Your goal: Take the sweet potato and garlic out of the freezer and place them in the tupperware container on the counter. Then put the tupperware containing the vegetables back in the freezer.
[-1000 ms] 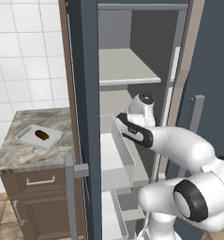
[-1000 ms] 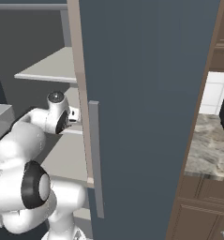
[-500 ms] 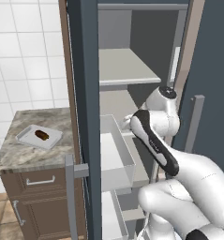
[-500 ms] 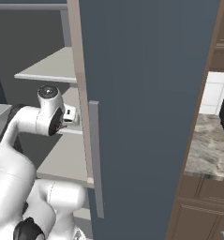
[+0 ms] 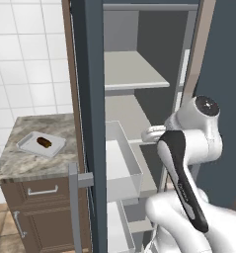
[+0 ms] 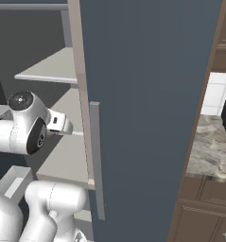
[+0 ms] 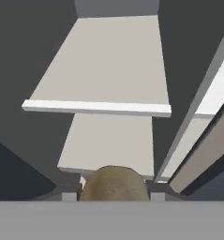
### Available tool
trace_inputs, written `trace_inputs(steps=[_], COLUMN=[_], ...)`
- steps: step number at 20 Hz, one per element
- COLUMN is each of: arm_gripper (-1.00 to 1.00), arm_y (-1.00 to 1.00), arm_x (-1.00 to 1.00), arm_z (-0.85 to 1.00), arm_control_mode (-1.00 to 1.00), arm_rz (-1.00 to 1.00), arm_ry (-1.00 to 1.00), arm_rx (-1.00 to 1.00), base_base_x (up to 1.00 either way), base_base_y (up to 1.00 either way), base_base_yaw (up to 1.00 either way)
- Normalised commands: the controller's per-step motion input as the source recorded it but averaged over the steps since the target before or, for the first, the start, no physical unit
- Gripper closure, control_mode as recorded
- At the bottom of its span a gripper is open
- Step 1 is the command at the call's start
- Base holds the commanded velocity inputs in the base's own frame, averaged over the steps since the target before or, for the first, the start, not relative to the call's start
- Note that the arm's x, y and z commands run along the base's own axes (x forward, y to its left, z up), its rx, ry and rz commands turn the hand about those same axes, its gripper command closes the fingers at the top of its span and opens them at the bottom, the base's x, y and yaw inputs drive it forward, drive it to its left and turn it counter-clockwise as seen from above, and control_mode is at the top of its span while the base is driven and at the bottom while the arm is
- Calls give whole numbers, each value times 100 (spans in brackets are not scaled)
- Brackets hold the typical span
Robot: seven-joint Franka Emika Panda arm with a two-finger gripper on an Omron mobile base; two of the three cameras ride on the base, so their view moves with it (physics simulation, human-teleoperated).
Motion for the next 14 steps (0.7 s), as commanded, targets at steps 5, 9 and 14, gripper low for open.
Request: trace_inputs(steps=[5, 9, 14], arm_gripper=[100, 100, 100], arm_y=[-29, -37, -20], arm_x=[-77, -63, -54], arm_z=[85, 91, 72], arm_control_mode=[-100, -100, -100], arm_rz=[-12, -4, 0], arm_ry=[1, 4, 11], arm_rx=[0, 0, 0], base_base_x=[0, 0, 0], base_base_y=[0, 0, 0], base_base_yaw=[0, 0, 0])
